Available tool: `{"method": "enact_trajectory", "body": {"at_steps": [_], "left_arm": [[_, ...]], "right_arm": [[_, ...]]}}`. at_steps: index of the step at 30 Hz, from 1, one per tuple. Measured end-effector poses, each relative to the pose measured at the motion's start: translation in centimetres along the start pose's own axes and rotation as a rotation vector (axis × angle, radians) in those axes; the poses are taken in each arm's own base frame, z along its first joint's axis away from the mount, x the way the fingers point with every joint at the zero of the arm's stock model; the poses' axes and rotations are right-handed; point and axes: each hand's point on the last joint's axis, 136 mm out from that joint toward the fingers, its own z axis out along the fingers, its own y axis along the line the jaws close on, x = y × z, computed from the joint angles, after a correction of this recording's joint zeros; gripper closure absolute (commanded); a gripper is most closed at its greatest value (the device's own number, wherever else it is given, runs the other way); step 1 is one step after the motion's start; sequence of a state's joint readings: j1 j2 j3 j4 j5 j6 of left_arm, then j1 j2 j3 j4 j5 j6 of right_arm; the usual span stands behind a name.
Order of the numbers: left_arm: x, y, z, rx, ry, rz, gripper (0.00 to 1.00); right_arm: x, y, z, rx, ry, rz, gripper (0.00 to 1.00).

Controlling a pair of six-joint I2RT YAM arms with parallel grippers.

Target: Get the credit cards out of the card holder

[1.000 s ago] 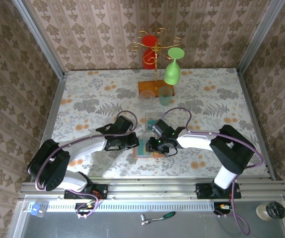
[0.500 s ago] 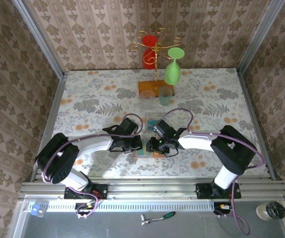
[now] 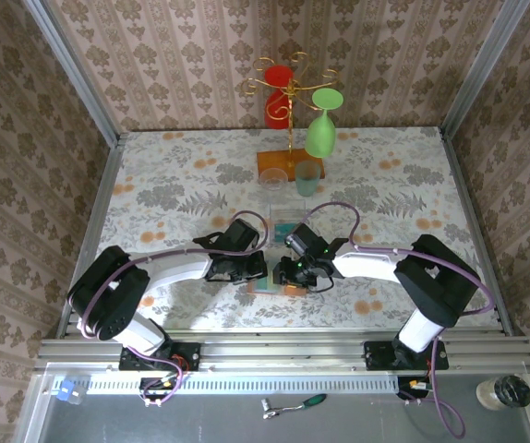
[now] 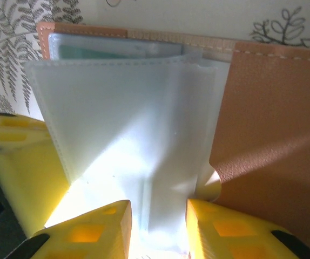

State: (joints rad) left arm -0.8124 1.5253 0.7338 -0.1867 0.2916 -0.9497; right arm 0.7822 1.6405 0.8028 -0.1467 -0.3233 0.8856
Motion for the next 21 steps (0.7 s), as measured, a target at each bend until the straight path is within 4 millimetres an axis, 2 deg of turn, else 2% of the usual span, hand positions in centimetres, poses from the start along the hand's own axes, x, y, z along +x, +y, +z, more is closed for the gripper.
{"method": "enact_trajectory", "body": {"at_steps": [5,11,15,21], "left_arm": [[0.0,-0.1,0.0,0.001,-0.001,0.000,0.92],[-0.1,-0.6,-0.1,0.010,-0.002,0.009,0.92],[-0.3,-1.9,-0.3,0.033,-0.007,0.027,0.92],[-0.4,-4.1,0.3,0.063,0.006,0.059,0.91]], "right_arm": [[-0.1,0.5,-0.9,-0.012,-0.013,-0.005,0.68],[-1.3,1.2,-2.6,-0.019,-0.067,-0.004,0.68],[-2.8,1.0,-4.6,-0.013,-0.121,0.013,0.68],[-5.1,-0.7,-8.6,-0.001,-0.214,0.068,0.68]]}}
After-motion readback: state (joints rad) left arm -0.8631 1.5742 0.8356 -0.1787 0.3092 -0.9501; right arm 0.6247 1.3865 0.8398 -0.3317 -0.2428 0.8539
